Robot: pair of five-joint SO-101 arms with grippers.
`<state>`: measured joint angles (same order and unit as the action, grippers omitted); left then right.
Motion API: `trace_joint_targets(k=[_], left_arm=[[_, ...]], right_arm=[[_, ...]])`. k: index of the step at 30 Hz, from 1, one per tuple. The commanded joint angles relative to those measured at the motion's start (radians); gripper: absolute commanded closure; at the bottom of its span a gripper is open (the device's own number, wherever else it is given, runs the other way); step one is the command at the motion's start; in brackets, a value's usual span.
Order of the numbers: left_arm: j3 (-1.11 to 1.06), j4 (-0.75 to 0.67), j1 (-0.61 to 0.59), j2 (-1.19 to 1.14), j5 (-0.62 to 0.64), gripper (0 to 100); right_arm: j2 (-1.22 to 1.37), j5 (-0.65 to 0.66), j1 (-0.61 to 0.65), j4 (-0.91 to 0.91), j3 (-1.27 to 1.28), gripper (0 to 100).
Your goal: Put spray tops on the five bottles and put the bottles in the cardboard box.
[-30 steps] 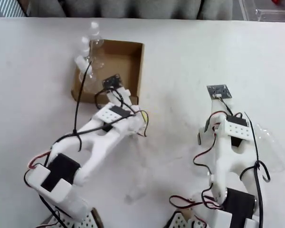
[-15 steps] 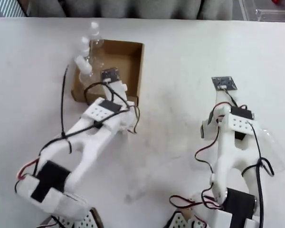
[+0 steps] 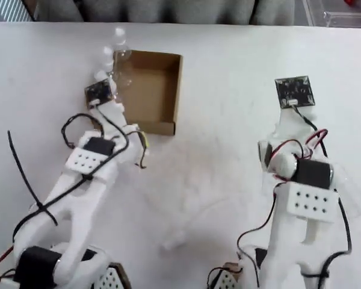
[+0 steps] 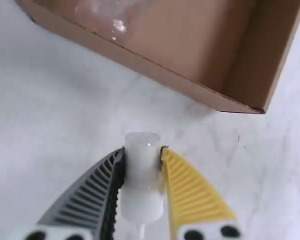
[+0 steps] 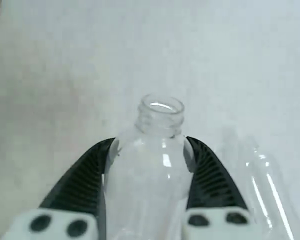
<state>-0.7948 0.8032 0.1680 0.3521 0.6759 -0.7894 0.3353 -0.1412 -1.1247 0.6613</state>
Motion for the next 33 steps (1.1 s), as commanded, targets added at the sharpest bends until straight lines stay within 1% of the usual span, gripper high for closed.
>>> trace_joint_targets(k=[1,9,10,14,16,21,25,29,33], left_arm=[[-0.038,-0.068,-0.028,0.110,-0.009,98],[-0.143,-0.068,-0.021,0.326,-0.009,98],[-0.153,-0.068,-0.021,0.355,-0.009,98],[-0.203,-0.069,-0.021,0.467,-0.009,98],[-0.222,-0.069,-0.021,0.516,-0.009,98],[-0.233,-0.069,-0.030,0.619,-0.021,98],[-0.230,-0.081,-0.030,0.716,-0.172,98],[-0.230,-0.161,-0.028,0.826,-0.252,98],[-0.230,-0.333,-0.028,0.911,-0.313,98]], right_arm=[[-0.053,0.002,0.084,0.122,-0.049,98.1],[0.025,-0.020,0.110,0.303,-0.043,98.2],[0.028,-0.071,0.125,0.334,-0.029,98.2],[0.010,-0.391,0.188,0.503,0.072,98.2],[-0.010,-0.457,0.222,0.581,0.123,98.2],[-0.088,-0.473,0.309,0.763,0.259,98.2],[-0.214,-0.471,0.366,0.885,0.408,98.2],[-0.380,-0.465,0.423,0.957,0.551,98.2],[-0.535,-0.463,0.479,0.955,0.632,98.2]])
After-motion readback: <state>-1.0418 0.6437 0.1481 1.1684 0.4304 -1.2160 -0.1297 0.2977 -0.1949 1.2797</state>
